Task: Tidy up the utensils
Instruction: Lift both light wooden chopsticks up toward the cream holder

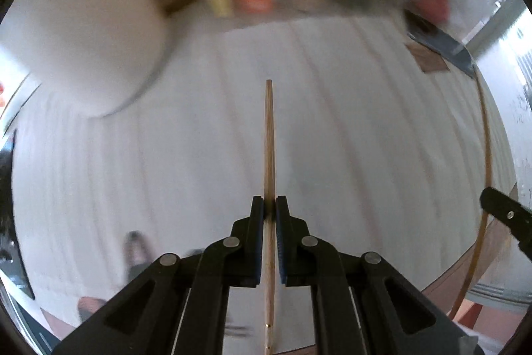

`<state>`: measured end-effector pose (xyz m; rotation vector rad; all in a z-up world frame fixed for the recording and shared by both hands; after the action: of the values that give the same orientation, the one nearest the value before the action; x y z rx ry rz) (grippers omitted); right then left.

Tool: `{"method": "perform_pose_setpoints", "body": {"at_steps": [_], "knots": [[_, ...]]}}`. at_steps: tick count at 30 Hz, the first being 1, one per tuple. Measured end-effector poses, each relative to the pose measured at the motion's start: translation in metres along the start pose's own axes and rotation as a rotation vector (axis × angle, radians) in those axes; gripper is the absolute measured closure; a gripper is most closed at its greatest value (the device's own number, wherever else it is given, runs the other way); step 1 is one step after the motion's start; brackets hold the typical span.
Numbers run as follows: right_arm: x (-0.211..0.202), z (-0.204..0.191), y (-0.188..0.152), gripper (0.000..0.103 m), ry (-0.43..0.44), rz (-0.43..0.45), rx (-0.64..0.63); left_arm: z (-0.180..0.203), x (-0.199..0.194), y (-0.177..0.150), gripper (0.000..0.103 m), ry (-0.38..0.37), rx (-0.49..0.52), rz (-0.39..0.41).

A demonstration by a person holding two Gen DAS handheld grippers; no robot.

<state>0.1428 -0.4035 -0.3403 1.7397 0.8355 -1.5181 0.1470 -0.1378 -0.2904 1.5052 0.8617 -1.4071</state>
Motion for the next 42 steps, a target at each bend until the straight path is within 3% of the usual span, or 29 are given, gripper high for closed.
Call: {"method": "perform_pose_setpoints", "body": {"at_steps": [3,8,15,23,28,37,42], "knots": [[-0.002,-0.046,-0.010,0.095,0.069,-0.021,-0.054,-0.050,-0.018,-0.014,0.099,0.012,-0.055,0.021],[0.010,-0.119,-0.031,0.095,0.133,-0.077,-0.170,-0.100,-0.018,-0.026,0.099,0.030,-0.139,0.006],[0.053,-0.186,-0.065,0.095,0.079,-0.172,-0.327,-0.144,0.014,-0.049,0.099,0.014,-0.251,-0.087],[0.076,-0.207,-0.079,0.093,-0.085,-0.204,-0.454,-0.143,0.025,-0.050,0.098,-0.001,-0.261,-0.099],[0.076,-0.222,-0.067,0.090,-0.114,-0.198,-0.460,-0.153,0.017,-0.052,0.098,0.001,-0.254,-0.098],[0.083,-0.250,-0.049,0.096,-0.122,-0.163,-0.465,-0.131,0.044,-0.044,0.099,0.009,-0.254,-0.092],[0.062,-0.245,-0.059,0.096,-0.004,-0.137,-0.413,-0.133,0.014,-0.039,0.099,-0.001,-0.249,-0.017]]}}
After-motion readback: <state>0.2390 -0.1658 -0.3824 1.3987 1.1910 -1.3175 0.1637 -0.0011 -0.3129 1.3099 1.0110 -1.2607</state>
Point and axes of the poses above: each gripper's, at about its wrist camera, not at the fingertips, and x roughly the way its jaws point, z to its right, y to its top, the point moved 8 cm from there along x, roughly the way its jaws point, and after that the axes turned 5 degrees about -z, right-handed, at the moved point
